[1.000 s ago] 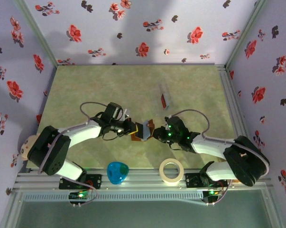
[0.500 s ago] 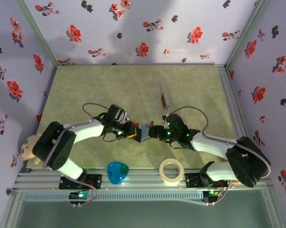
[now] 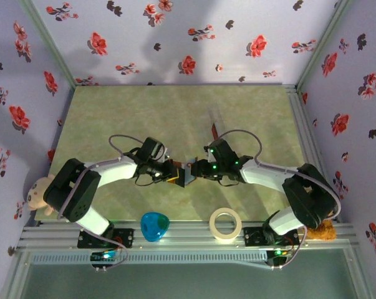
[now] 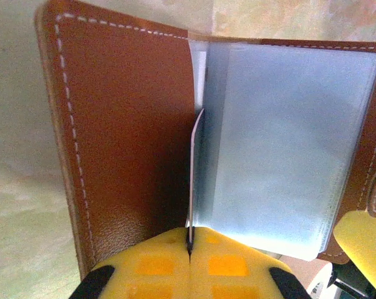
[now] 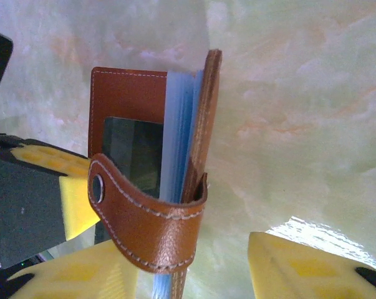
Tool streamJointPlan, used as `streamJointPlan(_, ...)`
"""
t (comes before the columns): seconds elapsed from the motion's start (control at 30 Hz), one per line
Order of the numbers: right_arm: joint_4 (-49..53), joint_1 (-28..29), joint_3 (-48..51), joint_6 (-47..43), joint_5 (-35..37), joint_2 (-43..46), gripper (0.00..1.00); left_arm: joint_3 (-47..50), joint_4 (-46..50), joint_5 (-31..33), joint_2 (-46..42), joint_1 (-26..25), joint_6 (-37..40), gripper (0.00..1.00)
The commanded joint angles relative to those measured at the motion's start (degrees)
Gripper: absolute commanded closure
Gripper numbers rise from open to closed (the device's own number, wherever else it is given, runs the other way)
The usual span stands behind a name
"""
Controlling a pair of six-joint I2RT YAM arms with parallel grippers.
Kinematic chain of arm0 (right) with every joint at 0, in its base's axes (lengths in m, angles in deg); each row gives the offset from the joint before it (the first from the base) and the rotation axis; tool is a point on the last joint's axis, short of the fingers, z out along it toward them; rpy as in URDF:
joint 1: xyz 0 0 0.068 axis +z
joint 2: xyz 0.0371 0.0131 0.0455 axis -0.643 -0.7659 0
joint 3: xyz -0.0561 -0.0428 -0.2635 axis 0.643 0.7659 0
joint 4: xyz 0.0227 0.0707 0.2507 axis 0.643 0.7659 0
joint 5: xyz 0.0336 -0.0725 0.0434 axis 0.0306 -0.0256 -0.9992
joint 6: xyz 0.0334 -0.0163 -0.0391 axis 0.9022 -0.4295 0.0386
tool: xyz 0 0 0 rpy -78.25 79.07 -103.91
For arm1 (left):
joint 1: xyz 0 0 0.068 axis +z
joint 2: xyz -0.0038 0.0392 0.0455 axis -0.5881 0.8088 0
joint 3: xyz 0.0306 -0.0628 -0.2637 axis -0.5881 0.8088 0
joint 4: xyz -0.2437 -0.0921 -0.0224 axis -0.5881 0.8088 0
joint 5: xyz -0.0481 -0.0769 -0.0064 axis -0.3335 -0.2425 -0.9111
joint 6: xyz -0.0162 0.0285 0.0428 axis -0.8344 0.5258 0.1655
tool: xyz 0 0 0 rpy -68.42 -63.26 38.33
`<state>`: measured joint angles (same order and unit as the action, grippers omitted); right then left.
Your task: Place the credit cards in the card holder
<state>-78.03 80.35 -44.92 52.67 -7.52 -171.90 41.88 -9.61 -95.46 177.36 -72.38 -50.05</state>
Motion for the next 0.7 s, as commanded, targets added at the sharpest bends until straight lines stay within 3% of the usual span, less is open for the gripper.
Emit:
streamJointPlan(0.0, 4.36, -0.13, -2.54, -3.31, 0.80, -1.57, 0.56, -1.78, 3.33, 1.78, -0.28, -0.30, 2.22, 1.00)
streamJointPlan(0.07, 5.00, -0.13, -3.01, -3.82, 1.03, -2.27, 0.58, -2.18, 3.51, 1.78, -0.11, -0.26, 2.37, 1.00)
streamJointPlan(0.2, 7.15, -0.08, -3.46, -4.74, 2.05, -3.77, 0.74, -2.37, 3.43, 1.87, -0.36, -0.12, 2.46, 1.00)
streamJointPlan(0.43, 8.73, -0.08, -2.27, -5.15, 3.16, -4.48, 0.76, -1.73, 3.16, 1.30, -1.93, 0.76, 2.30, 1.00)
streamJointPlan(0.67, 1.89, -0.13, 1.13, -4.88, -4.21, -6.17, 0.84, 0.40, 1.43, 0.64, -5.18, 2.07, 3.04, 1.00)
